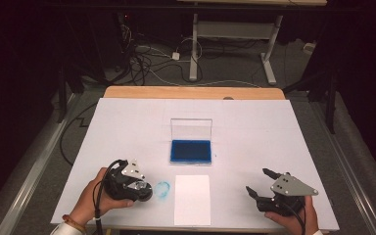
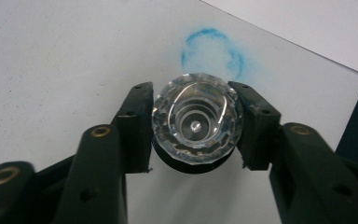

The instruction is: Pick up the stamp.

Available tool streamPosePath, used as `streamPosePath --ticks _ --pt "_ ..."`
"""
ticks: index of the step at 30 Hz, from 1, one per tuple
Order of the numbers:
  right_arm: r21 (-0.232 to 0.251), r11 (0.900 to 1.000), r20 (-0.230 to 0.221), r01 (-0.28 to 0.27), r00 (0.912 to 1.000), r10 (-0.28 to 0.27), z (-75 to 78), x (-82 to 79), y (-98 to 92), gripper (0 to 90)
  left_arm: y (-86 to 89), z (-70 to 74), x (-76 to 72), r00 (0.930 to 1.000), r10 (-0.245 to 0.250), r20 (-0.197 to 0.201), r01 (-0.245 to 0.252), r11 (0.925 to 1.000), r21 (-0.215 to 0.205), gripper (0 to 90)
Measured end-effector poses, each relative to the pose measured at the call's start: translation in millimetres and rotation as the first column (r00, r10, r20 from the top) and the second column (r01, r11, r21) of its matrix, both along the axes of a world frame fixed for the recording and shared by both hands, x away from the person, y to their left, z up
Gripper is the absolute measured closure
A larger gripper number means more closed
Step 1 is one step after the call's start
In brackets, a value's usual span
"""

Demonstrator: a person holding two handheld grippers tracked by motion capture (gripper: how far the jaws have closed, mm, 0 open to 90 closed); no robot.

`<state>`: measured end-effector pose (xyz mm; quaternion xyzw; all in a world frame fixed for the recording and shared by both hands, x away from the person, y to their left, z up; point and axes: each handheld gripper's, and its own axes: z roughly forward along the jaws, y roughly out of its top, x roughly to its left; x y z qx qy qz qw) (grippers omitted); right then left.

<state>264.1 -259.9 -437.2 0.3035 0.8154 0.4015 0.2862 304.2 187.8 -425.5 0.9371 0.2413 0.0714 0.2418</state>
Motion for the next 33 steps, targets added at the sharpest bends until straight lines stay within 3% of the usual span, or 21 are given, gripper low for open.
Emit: streamPosePath --ticks 11,21,29,33 --pt "-0.010 1.000 -0.003 0.000 1.0000 0.000 -0.7 -2.8 -2.5 23.5 1.1 2.3 -3.2 0.9999 -0.003 0.010 0.003 1.0000 -0.005 50.2" --pt "-0.024 1.000 -0.009 -0.009 0.9999 0.009 -1.3 -4.1 -1.3 23.8 3.1 4.1 -7.3 0.9998 0.001 0.021 -0.001 1.0000 0.006 53.9" --pt "-0.031 0.999 -0.017 -0.014 0.9998 0.013 -1.8 -2.8 0.1 24.1 1.3 0.5 -8.9 0.9982 0.002 0.060 -0.001 0.9999 -0.012 54.5" --pt "-0.029 1.000 -0.014 -0.010 0.9999 0.010 -1.6 -2.8 0.5 24.3 4.6 1.1 -7.5 0.9962 0.034 0.081 -0.031 0.9991 -0.030 54.6"
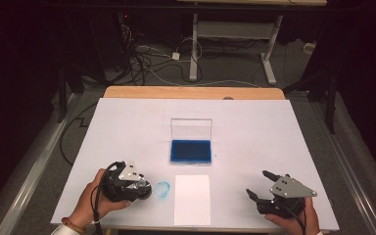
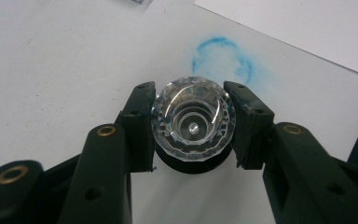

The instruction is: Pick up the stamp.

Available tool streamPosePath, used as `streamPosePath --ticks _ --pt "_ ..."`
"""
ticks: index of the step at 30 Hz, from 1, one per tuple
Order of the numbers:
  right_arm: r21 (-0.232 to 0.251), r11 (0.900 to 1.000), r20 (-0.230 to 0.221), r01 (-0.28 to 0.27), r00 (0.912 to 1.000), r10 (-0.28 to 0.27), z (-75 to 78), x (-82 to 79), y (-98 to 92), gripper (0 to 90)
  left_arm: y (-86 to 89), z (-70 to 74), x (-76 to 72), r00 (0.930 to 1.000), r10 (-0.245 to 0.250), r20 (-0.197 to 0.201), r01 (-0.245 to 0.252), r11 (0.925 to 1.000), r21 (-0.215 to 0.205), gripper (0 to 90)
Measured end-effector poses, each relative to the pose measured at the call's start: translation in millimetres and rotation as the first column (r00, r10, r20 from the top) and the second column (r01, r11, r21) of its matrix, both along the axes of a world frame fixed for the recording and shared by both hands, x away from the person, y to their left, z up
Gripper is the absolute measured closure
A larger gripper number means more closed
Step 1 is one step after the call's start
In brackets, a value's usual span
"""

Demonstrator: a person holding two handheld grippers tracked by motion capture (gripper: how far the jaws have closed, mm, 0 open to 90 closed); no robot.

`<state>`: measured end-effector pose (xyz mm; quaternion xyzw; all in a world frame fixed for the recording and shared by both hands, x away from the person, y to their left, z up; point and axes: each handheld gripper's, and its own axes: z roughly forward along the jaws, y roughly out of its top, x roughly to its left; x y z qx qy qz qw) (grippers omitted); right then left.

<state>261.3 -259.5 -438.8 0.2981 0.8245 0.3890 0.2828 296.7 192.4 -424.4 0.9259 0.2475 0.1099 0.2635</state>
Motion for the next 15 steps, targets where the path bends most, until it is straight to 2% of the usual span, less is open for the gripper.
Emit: streamPosePath --ticks 3,4,9,15 --pt "-0.002 1.000 -0.002 0.001 1.0000 -0.001 -0.2 0.0 0.3 24.3 1.1 2.1 0.0 1.0000 -0.003 0.000 0.003 1.0000 -0.006 54.6" --pt "-0.002 1.000 -0.004 0.002 1.0000 -0.002 -0.4 0.0 0.2 24.3 2.4 4.1 0.1 0.9999 0.008 0.009 -0.008 0.9997 -0.024 54.6" --pt "-0.001 1.000 -0.001 0.003 1.0000 -0.003 -0.1 -0.3 -0.5 24.2 4.0 5.8 0.7 0.9999 0.010 0.013 -0.009 0.9994 -0.033 54.6" --pt "-0.002 1.000 -0.002 0.002 1.0000 -0.002 -0.3 -0.3 -0.2 24.2 1.8 9.2 0.2 0.9989 0.024 0.041 -0.022 0.9988 -0.044 54.6"
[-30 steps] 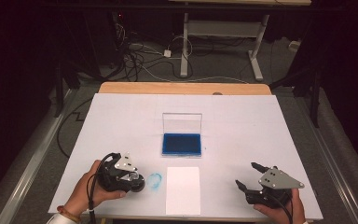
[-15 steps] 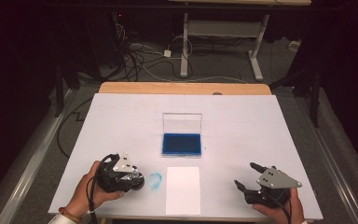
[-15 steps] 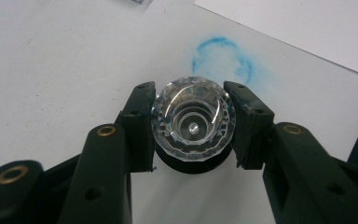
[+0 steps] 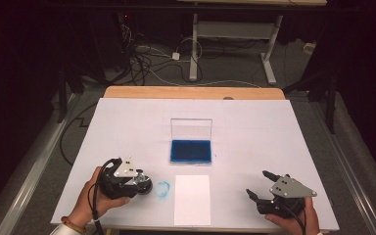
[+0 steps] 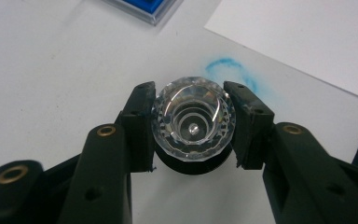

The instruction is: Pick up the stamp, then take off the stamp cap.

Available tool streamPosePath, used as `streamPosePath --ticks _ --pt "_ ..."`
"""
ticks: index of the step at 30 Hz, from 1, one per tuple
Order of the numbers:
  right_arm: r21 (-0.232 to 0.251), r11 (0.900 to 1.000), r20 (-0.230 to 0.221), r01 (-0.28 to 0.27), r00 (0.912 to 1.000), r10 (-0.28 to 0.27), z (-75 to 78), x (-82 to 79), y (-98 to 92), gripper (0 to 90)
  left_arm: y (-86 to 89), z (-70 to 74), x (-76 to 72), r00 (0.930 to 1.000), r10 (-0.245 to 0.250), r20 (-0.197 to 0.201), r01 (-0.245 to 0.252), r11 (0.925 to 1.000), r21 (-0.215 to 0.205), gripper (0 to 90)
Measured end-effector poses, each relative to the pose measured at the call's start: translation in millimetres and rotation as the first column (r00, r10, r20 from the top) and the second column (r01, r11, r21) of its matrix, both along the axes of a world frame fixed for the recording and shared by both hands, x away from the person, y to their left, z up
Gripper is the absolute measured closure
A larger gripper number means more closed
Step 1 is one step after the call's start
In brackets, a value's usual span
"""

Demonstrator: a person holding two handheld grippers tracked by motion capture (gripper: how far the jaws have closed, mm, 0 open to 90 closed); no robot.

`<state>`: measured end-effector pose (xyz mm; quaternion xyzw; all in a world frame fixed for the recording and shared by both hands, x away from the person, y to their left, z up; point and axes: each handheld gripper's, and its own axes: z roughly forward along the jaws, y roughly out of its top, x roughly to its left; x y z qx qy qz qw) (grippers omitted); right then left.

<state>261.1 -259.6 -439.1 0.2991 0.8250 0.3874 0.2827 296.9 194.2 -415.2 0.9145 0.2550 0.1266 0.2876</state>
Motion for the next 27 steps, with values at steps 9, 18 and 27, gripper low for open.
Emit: streamPosePath --ticks 9,18,27 --pt "0.004 1.000 0.000 0.007 1.0000 -0.007 0.2 -1.9 -1.9 24.1 -3.5 3.2 5.5 0.9985 0.025 0.048 -0.022 0.9985 -0.050 54.6" --pt "0.000 1.000 -0.007 0.014 0.9999 -0.014 -1.0 -2.2 -3.2 23.4 -14.7 12.5 15.6 0.9941 0.011 0.108 0.001 0.9942 -0.108 54.6" --pt "-0.020 1.000 -0.018 -0.016 0.9997 0.016 -1.3 2.7 -0.7 20.6 -24.4 19.4 28.5 0.9926 -0.023 0.119 0.042 0.9859 -0.162 54.6"
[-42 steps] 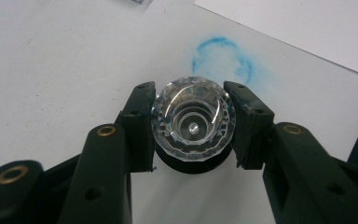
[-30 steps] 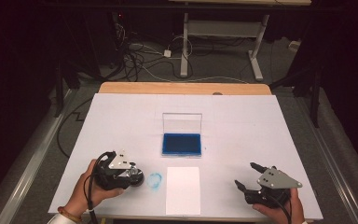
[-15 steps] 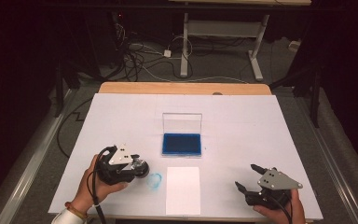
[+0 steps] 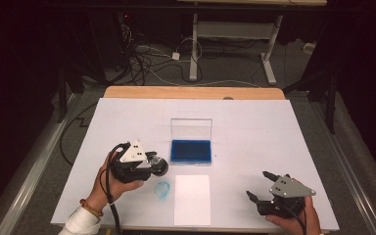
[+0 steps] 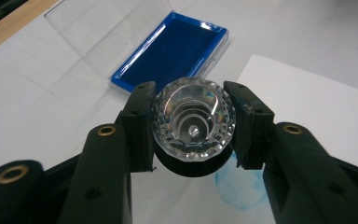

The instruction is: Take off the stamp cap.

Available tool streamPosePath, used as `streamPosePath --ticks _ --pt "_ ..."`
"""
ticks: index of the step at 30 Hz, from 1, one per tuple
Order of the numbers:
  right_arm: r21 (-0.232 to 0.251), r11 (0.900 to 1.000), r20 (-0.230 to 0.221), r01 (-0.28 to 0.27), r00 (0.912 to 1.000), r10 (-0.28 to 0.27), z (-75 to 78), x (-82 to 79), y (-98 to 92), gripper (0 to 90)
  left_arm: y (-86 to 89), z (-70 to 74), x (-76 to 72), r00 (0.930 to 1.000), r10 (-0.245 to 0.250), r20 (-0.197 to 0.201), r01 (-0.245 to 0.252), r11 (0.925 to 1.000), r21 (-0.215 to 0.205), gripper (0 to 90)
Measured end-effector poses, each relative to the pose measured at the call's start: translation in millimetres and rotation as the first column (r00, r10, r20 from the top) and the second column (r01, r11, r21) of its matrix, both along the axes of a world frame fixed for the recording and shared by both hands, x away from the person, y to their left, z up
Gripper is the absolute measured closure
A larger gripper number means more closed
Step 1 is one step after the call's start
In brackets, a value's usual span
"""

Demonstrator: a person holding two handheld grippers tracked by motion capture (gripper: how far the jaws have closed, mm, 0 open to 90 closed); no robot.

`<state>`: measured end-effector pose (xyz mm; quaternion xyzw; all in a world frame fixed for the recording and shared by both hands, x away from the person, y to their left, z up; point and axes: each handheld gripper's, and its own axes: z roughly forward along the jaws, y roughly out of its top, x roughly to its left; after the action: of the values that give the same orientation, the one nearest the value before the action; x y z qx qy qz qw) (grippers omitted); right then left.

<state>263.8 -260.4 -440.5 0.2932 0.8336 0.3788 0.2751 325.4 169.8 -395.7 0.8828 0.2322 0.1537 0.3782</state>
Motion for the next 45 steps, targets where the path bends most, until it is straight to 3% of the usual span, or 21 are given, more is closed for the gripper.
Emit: streamPosePath --ticks 5,10,14,18,21,22,23,24,25,26,27,28,29,33,36,38,40,45 --pt "0.016 1.000 0.000 -0.015 0.9999 0.015 5.1 7.0 5.4 18.9 -6.1 6.0 3.9 0.9999 -0.016 0.006 0.016 0.9989 -0.043 54.6" --pt "0.054 0.996 0.015 -0.076 0.9971 0.075 17.3 19.1 19.9 19.6 -11.8 17.2 8.5 0.9992 -0.033 0.021 0.036 0.9931 -0.111 54.7" --pt "0.052 0.993 0.036 -0.103 0.9942 0.101 21.9 27.7 31.9 20.9 -16.8 22.1 8.8 0.9986 -0.041 0.033 0.045 0.9913 -0.124 54.6" --pt "-0.012 0.988 0.118 -0.152 0.9813 0.152 30.1 43.4 55.7 25.9 -23.2 27.0 9.3 0.9973 -0.055 0.049 0.061 0.9892 -0.133 54.6" --pt "-0.077 0.988 0.193 -0.135 0.9700 0.148 37.4 55.1 67.9 26.5 -25.2 29.8 15.5 0.9972 -0.058 0.047 0.064 0.9863 -0.152 54.6" --pt "-0.074 0.987 0.194 -0.143 0.9688 0.155 39.0 59.8 70.2 27.1 -25.2 29.8 15.5 0.9972 -0.058 0.047 0.064 0.9863 -0.152 54.6" --pt "-0.074 0.987 0.194 -0.143 0.9688 0.155 39.0 59.8 70.2 27.1 -25.1 30.0 17.5 0.9977 -0.053 0.042 0.059 0.9841 -0.167 54.6" --pt "-0.037 0.987 0.155 -0.157 0.9746 0.161 40.3 70.1 74.6 22.9 -25.0 30.1 19.5 0.9979 -0.051 0.039 0.057 0.9827 -0.176 54.6" --pt "-0.037 0.987 0.155 -0.157 0.9746 0.161 40.3 70.1 74.6 22.9 -25.4 29.8 21.6 0.9980 -0.051 0.036 0.057 0.9815 -0.183 54.6" --pt "-0.003 0.988 0.128 -0.152 0.9802 0.151 39.7 78.2 80.4 17.4 -25.7 29.5 23.5 0.9981 -0.051 0.034 0.057 0.9806 -0.188 54.6" --pt "-0.003 0.988 0.128 -0.152 0.9802 0.151 39.7 78.2 80.4 17.4 -26.3 29.2 25.2 0.9982 -0.051 0.030 0.056 0.9798 -0.192 54.6" --pt "0.039 0.985 0.091 -0.168 0.9823 0.164 38.4 83.6 87.5 16.6 -27.3 28.8 26.6 0.9983 -0.050 0.028 0.055 0.9791 -0.196 54.6" --pt "0.047 0.984 0.079 -0.171 0.9828 0.167 37.7 84.5 91.9 16.3 -28.2 28.5 27.9 0.9983 -0.051 0.027 0.056 0.9786 -0.198 54.6" --pt "0.026 0.975 0.062 -0.219 0.9741 0.217 35.0 81.1 108.7 19.3 -34.2 26.8 30.0 0.9978 -0.064 0.017 0.066 0.9733 -0.220 54.6" --pt "0.064 0.968 0.050 -0.241 0.9700 0.238 33.3 76.9 116.0 19.3 -40.1 26.5 28.4 0.9964 -0.083 0.017 0.085 0.9699 -0.228 54.6" --pt "0.096 0.965 0.045 -0.244 0.9695 0.241 31.6 74.0 119.4 20.5 -45.1 25.3 25.5 0.9937 -0.111 0.014 0.111 0.9607 -0.255 54.6" --pt "0.123 0.959 0.030 -0.256 0.9665 0.255 28.2 71.3 123.5 20.4 -47.0 24.6 24.1 0.9935 -0.113 0.017 0.114 0.9606 -0.254 54.6" --pt "0.099 0.955 0.007 -0.279 0.9600 0.280 20.3 61.2 136.2 21.9 -56.1 20.8 15.7 0.9903 -0.136 0.028 0.139 0.9624 -0.233 54.7"
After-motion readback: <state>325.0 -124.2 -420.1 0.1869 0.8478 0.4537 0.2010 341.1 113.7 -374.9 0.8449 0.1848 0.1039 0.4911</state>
